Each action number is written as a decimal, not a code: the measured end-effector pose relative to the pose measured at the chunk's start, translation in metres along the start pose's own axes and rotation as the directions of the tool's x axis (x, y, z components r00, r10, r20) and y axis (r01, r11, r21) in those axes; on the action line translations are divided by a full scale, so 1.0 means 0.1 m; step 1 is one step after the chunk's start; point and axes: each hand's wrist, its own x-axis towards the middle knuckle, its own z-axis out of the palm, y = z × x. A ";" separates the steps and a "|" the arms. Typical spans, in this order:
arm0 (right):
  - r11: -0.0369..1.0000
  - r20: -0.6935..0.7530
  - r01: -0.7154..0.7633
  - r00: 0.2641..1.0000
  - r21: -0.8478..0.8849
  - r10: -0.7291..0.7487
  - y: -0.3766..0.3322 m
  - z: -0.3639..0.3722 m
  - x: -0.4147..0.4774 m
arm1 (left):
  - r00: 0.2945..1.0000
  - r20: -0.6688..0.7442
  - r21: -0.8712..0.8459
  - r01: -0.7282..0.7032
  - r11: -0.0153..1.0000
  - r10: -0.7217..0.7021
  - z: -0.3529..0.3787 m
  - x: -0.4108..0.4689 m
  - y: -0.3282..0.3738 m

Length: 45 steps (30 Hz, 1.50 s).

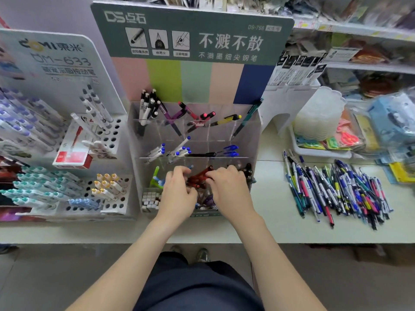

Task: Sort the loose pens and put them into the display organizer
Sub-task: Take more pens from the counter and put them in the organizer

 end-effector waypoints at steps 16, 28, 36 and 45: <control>0.770 0.112 -0.288 0.955 0.570 0.274 -0.38 0.01 0.02 | 0.989 -0.141 -0.082 -0.050 0.995 0.038 -0.06 -0.04 -0.03; 0.693 -0.049 -0.201 0.945 0.692 0.323 0.01 -0.20 -0.20 | 0.909 -0.242 0.214 -0.292 0.932 0.340 -0.01 -0.20 0.26; 0.523 0.055 -0.430 0.808 0.736 0.587 1.30 -0.40 -0.57 | 0.840 0.166 0.161 -0.539 0.827 0.516 0.91 -0.23 1.06; 0.637 0.264 -0.697 0.716 0.331 0.646 3.06 -0.10 -1.18 | 0.842 0.516 0.331 -0.361 0.872 0.153 2.55 0.13 1.35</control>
